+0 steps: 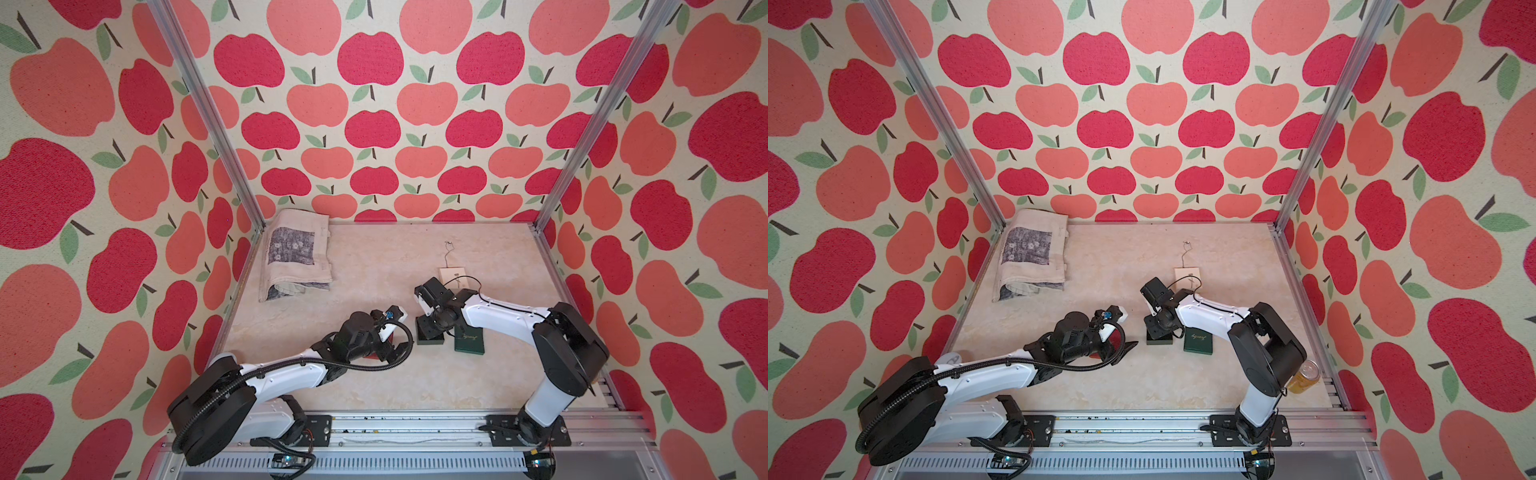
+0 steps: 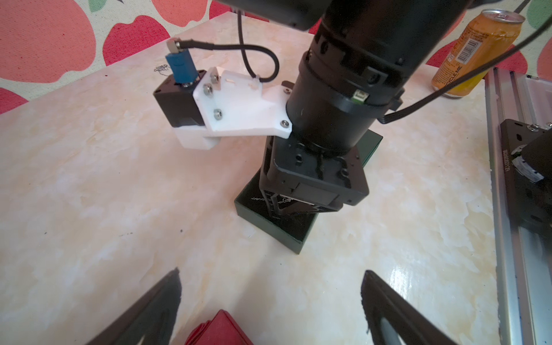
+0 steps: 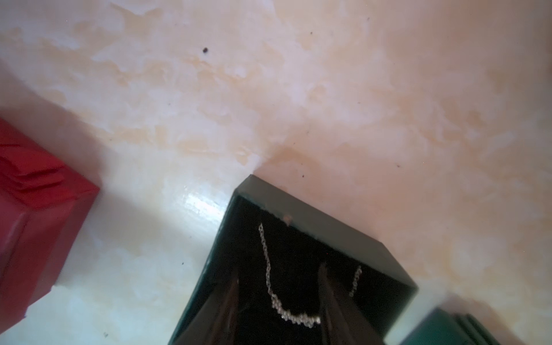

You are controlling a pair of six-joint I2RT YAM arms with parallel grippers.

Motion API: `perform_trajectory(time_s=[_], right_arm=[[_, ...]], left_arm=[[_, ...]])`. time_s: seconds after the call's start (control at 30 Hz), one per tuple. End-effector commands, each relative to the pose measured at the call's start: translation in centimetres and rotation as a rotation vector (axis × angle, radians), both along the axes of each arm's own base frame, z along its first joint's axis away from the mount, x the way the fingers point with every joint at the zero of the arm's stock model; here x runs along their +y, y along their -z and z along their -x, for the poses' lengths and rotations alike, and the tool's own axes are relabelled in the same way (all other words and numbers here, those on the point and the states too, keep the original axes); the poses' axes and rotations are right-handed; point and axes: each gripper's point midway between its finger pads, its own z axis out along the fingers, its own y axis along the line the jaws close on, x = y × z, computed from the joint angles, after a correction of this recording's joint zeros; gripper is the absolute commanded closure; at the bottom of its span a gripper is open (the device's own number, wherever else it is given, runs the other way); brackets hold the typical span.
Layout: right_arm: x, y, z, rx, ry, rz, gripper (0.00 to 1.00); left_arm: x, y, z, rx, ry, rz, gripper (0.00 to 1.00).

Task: Take the necklace out of the lift-off lid jewelry box
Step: Take out the inner lining from the jewelry box.

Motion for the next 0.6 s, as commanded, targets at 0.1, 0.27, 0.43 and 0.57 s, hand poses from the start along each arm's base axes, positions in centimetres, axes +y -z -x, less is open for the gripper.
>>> perform_trajectory(time_s=[0.1, 0.27, 0.43, 0.57], right_arm=[[0.5, 1.9, 0.5, 0.059, -0.006, -0.012, 0.58], [0.4, 2.6, 0.8, 0.079, -0.005, -0.009, 0.75], [0.3, 1.4, 0.6, 0.056, -0.003, -0.028, 0.86], [0.0, -0.4, 0.3, 0.019, 0.003, -0.048, 0.89]], left_arm=[[-0.6, -0.6, -0.7, 0.017, -0.004, 0.028, 0.10], [-1.1, 0.1, -1.1, 0.047, -0.013, 0.033, 0.14], [-2.0, 0.6, -1.6, 0.076, -0.009, 0.034, 0.19], [-2.7, 0.9, -2.1, 0.093, -0.006, 0.029, 0.23]])
